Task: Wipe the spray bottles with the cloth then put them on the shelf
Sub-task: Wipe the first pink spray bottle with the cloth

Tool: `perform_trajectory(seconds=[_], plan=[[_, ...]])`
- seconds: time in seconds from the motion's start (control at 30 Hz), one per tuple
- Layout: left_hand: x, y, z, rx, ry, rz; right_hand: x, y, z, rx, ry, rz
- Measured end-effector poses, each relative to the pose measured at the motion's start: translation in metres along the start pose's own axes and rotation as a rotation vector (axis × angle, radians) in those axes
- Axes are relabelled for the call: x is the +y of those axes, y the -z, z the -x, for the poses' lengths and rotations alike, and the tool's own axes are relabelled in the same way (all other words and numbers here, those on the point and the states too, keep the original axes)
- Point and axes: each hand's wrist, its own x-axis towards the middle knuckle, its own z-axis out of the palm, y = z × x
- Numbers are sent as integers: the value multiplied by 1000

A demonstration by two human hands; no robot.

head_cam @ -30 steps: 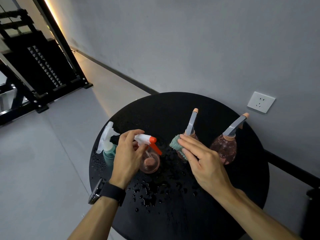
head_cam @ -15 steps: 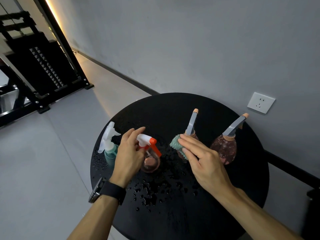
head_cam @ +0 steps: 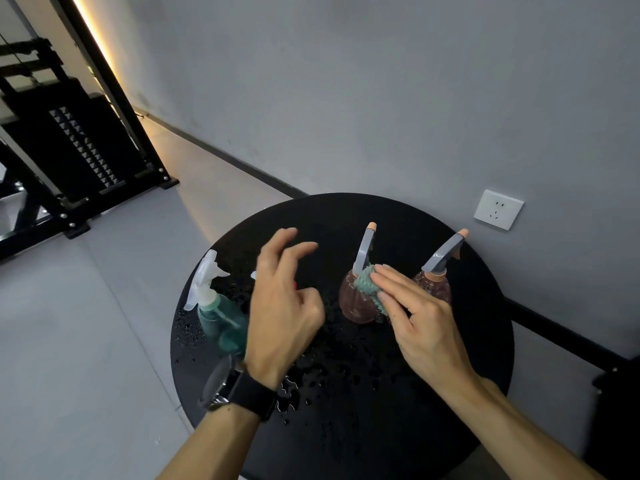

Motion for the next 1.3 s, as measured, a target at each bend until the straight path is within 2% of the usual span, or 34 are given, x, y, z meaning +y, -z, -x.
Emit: perform_trajectory(seconds=[0.13,0.3,0.53,0.7,0.87,1.07,1.3], plan=[[14,-21,0,-88,-70,0,5,11,0,39,-19,9],[23,-48,-6,-186,-42,-3,14,23,1,63,-47,29],[10,-93,-10,-279,387,200,23,31,4,69,-75,45],[-3,-103,-18,-313,521,256,28,34,2,53,-77,43],[-16,-111,-23,-337,477,245,31,34,1,53,-73,55],[-20,-113,-23,-293,383,220,32,33,2,33,-84,41],[-16,-104,-18,-317,385,213,31,32,3,20,-99,11]])
